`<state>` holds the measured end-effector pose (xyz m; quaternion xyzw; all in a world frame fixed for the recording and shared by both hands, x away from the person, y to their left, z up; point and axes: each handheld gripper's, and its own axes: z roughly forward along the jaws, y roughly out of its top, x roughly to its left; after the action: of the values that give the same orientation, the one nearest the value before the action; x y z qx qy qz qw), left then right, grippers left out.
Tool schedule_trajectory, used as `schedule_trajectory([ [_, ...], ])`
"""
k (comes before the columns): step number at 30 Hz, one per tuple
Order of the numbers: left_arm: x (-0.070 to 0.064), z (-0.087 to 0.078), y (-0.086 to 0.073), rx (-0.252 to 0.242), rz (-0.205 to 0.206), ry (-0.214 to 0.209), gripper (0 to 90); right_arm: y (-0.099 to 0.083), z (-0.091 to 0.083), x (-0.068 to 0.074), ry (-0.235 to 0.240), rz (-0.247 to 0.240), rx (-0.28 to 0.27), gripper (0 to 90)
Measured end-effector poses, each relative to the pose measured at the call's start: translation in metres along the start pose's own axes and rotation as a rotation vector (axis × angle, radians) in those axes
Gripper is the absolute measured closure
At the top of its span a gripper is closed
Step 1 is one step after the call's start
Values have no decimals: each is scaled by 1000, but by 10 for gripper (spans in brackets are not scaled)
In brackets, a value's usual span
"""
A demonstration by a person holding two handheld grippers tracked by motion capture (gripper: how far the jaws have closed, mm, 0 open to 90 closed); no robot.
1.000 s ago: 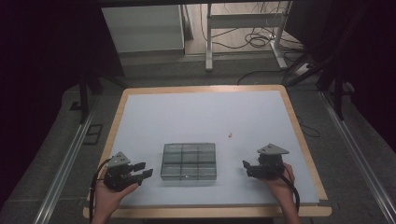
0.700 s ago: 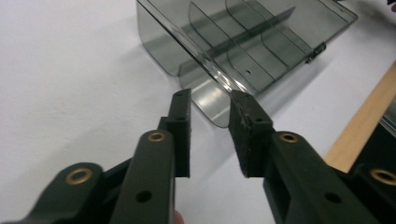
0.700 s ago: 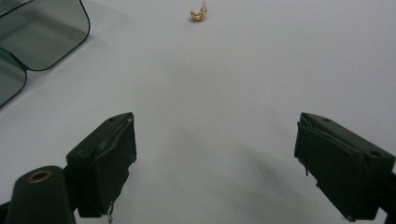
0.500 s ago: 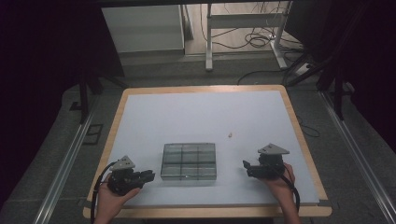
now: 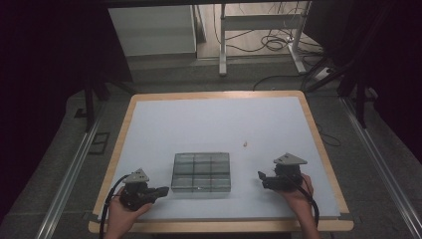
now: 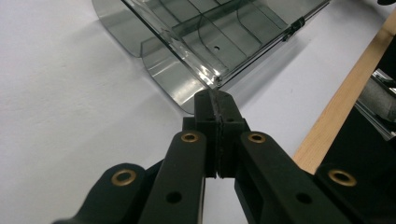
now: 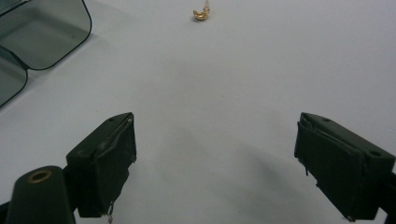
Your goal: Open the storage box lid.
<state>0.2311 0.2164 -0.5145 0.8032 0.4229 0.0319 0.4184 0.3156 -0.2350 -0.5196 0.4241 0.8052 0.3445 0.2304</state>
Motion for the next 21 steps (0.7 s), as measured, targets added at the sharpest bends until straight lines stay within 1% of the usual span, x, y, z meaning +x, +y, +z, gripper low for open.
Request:
schedule_trajectory([
  [7,-1,5,0,6,-2,-6,897,0,1,1,0,-2,2,120],
  [10,0,6,0,-5,-6,-24,896,0,1,1,-1,-2,2,119],
  [21,2,6,-1,-20,0,-36,897,0,1,1,-3,-7,5,120],
])
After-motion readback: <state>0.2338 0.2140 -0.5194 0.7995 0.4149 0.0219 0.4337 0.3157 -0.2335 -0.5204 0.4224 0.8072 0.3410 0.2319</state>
